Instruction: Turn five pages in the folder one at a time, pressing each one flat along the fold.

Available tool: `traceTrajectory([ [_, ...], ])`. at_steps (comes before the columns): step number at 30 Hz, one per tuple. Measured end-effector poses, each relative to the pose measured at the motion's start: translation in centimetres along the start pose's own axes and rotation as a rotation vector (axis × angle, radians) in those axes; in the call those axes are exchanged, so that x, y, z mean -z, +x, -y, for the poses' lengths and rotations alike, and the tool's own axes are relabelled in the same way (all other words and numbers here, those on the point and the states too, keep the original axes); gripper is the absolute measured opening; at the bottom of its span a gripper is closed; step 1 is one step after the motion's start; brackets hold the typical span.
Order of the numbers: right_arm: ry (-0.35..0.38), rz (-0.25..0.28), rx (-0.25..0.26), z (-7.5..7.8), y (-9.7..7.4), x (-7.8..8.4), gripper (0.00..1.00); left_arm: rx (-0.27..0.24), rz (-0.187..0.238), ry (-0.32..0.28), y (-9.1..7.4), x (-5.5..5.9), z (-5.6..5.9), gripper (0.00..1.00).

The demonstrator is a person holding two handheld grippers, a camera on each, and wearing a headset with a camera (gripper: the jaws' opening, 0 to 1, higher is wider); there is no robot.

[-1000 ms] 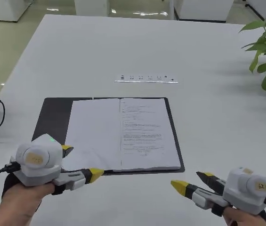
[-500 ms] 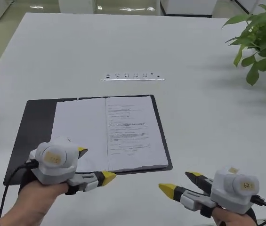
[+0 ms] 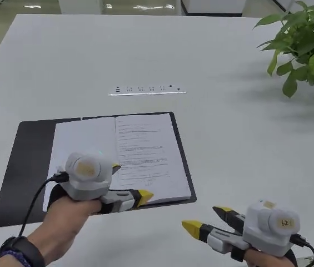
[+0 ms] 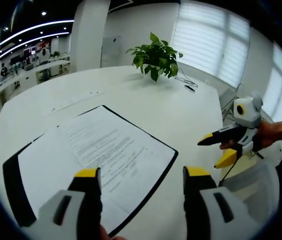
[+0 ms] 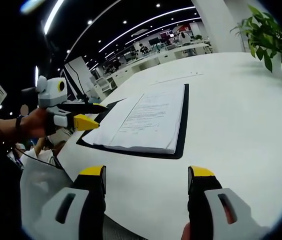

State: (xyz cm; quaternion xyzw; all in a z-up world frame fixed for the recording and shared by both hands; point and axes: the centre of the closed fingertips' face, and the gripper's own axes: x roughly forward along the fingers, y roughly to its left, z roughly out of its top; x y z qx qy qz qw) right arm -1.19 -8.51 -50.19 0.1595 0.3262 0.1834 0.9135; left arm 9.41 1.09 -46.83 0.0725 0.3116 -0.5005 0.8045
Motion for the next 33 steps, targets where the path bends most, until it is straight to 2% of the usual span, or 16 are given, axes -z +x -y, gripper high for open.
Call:
traceTrajectory([
  [2,0.001,0.001,0.0,0.0,0.0,-0.1,0.65,0.011,0.018,-0.037,1.1,-0.4,0.4,0.66],
  [9,0.016,0.007,-0.001,0.4,-0.4,-0.1,0.65,-0.016,0.011,-0.081,4.9,0.0,1.1,0.65],
  [13,0.025,-0.002,0.0,0.6,-0.6,0.4,0.64,-0.027,0.003,-0.082,6.2,0.3,1.8,0.65],
  [15,0.032,-0.006,0.0,0.7,-0.6,0.6,0.64,-0.066,0.009,-0.07,6.9,0.4,1.4,0.62],
  [18,0.032,-0.024,0.003,0.9,-0.6,1.1,0.63,-0.085,-0.006,-0.053,8.2,0.8,1.3,0.62],
  [30,0.044,-0.036,-0.003,1.4,-0.4,1.2,0.63,-0.11,-0.041,-0.061,10.5,2.1,2.2,0.68],
  [33,0.045,-0.036,-0.003,1.5,-0.4,1.0,0.63,-0.131,-0.045,-0.038,10.8,2.3,2.1,0.68],
])
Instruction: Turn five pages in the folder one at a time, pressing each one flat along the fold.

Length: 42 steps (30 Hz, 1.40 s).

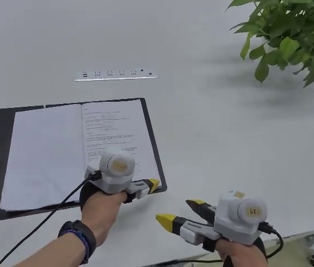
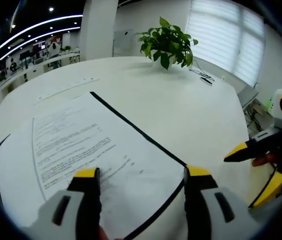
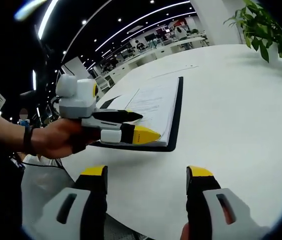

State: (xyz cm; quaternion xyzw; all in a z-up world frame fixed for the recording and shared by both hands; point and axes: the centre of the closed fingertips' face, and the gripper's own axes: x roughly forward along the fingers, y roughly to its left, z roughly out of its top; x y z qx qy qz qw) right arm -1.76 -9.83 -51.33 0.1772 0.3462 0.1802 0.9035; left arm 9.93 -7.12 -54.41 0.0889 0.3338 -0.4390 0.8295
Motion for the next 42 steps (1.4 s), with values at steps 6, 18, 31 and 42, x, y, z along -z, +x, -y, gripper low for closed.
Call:
traceTrajectory([
  [6,0.0,-0.008,-0.005,0.1,0.3,0.0,0.63,-0.036,-0.021,0.114,0.2,0.8,0.1,0.67],
  [18,0.013,0.012,-0.006,0.3,0.6,-0.7,0.59,-0.047,-0.017,0.072,-0.1,0.4,-1.1,0.57],
  [31,0.01,0.079,-0.06,0.0,3.8,-5.8,0.53,-0.026,-0.01,0.01,-0.4,0.1,-1.7,0.48],
  [42,0.059,0.119,-0.126,-0.4,9.0,-10.3,0.49,-0.022,0.0,-0.012,-0.8,0.3,-2.2,0.43],
])
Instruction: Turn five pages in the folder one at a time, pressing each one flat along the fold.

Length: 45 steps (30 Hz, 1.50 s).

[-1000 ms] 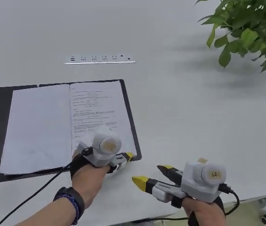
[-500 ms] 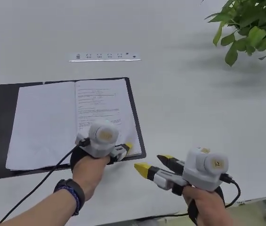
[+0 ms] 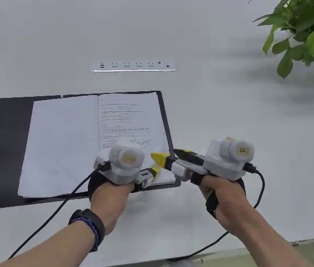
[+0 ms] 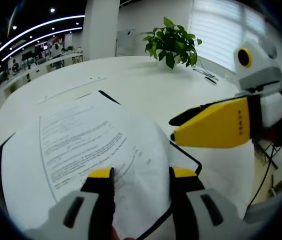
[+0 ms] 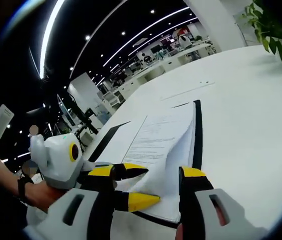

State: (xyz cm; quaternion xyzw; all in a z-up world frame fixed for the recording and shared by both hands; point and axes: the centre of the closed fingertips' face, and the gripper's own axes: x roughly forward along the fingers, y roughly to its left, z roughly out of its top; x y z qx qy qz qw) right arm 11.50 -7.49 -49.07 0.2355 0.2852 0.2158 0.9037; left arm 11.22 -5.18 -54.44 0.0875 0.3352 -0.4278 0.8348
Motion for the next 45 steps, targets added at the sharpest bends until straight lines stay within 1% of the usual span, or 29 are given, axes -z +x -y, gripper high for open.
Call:
traceTrajectory([
  [3,0.051,0.006,-0.015,0.1,1.4,-0.3,0.5,0.003,-0.001,-0.002,-0.2,0.1,-0.1,0.42],
  [7,0.078,0.01,-0.015,0.3,2.2,-0.6,0.49,0.01,-0.002,-0.01,-0.6,0.4,-0.3,0.42],
  [10,0.096,0.02,-0.019,0.2,2.2,-0.7,0.45,0.004,-0.015,-0.008,-0.8,0.5,-0.3,0.43],
  [13,0.109,0.025,-0.025,0.1,2.2,-0.7,0.4,0.007,-0.015,-0.027,-1.0,0.5,-0.3,0.47],
  [16,0.118,0.025,-0.024,0.1,2.0,-0.6,0.38,0.009,-0.013,-0.029,-1.5,0.5,-0.1,0.49],
  [17,0.123,0.025,-0.026,0.1,2.0,-0.5,0.36,0.009,-0.018,-0.025,-1.6,0.5,-0.1,0.5],
  [18,0.128,0.023,-0.027,0.1,1.9,-0.4,0.34,0.004,-0.036,-0.019,-1.7,0.8,-0.2,0.51],
  [21,0.13,0.014,-0.026,0.1,1.7,0.1,0.28,0.015,-0.035,-0.04,-2.3,0.9,0.1,0.56],
  [23,0.14,0.012,-0.024,0.0,1.5,0.4,0.26,0.009,-0.038,-0.014,-2.9,1.0,0.2,0.58],
  [24,0.146,0.013,-0.022,0.0,1.4,0.5,0.24,0.009,-0.037,-0.013,-3.2,1.0,0.2,0.59],
  [26,0.168,0.021,-0.021,-0.1,1.1,0.7,0.19,0.008,-0.033,0.002,-4.0,1.1,0.1,0.6],
  [28,0.186,0.026,-0.032,-0.3,0.8,1.0,0.13,0.0,-0.035,0.017,-4.9,1.2,-0.2,0.62],
  [31,0.197,0.026,-0.012,-0.1,0.5,1.4,0.08,-0.006,-0.03,0.02,-6.0,1.4,-0.8,0.63],
  [34,0.207,0.04,0.001,0.0,0.2,1.4,0.01,-0.028,-0.019,0.017,-7.4,1.7,-1.7,0.63],
  [37,0.213,0.048,0.009,-0.1,0.2,1.2,0.0,-0.044,-0.014,0.009,-8.5,2.0,-2.5,0.63],
  [40,0.221,0.057,0.007,-0.3,0.3,0.8,0.0,-0.056,-0.014,0.015,-9.4,2.4,-2.9,0.64],
  [42,0.217,0.066,0.011,-0.7,0.4,0.5,0.0,-0.067,-0.009,0.012,-10.2,2.6,-3.4,0.64],
  [43,0.217,0.073,0.01,-0.9,0.5,0.2,0.0,-0.084,-0.005,0.013,-10.8,2.6,-3.9,0.64],
  [45,0.216,0.078,0.006,-1.3,0.7,-0.1,0.0,-0.098,0.004,0.009,-11.5,2.7,-4.3,0.64],
])
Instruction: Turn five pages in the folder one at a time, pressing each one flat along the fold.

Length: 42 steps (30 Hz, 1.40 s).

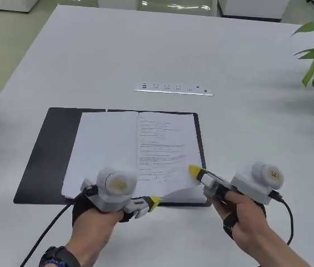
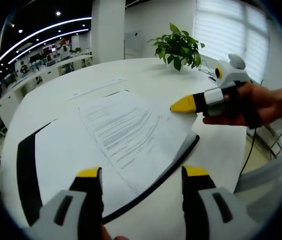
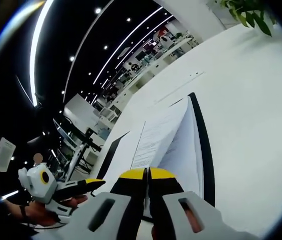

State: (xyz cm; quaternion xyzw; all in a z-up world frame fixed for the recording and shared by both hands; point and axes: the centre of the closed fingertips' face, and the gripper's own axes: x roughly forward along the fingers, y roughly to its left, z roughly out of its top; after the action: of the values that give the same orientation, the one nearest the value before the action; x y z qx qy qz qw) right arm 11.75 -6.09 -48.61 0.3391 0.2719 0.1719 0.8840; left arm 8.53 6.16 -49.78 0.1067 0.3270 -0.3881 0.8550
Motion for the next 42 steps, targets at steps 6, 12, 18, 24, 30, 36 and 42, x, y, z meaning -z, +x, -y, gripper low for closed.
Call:
traceTrajectory([
  [6,-0.011,0.006,-0.016,-1.4,0.9,-0.5,0.0,-0.024,0.029,-0.018,-1.6,-0.2,-1.2,0.64],
  [12,-0.027,0.009,-0.035,-2.9,2.0,-0.8,0.0,-0.051,0.057,-0.046,-3.2,-0.3,-2.5,0.65],
  [18,-0.034,0.005,-0.054,-4.2,2.9,-0.8,0.0,-0.079,0.075,-0.075,-4.5,0.6,-4.0,0.66],
  [24,-0.027,0.002,-0.069,-5.4,3.8,-0.3,0.0,-0.114,0.104,-0.141,-5.7,1.0,-5.9,0.66],
  [30,-0.034,-0.012,-0.094,-7.0,4.8,0.1,0.0,-0.146,0.125,-0.162,-7.0,0.9,-7.6,0.67],
  [36,-0.036,-0.021,-0.114,-8.6,5.8,0.5,0.0,-0.16,0.15,-0.187,-8.2,0.5,-8.9,0.67],
  [42,-0.053,-0.046,-0.142,-10.2,7.0,1.4,0.0,-0.164,0.153,-0.17,-9.3,0.7,-9.7,0.68],
])
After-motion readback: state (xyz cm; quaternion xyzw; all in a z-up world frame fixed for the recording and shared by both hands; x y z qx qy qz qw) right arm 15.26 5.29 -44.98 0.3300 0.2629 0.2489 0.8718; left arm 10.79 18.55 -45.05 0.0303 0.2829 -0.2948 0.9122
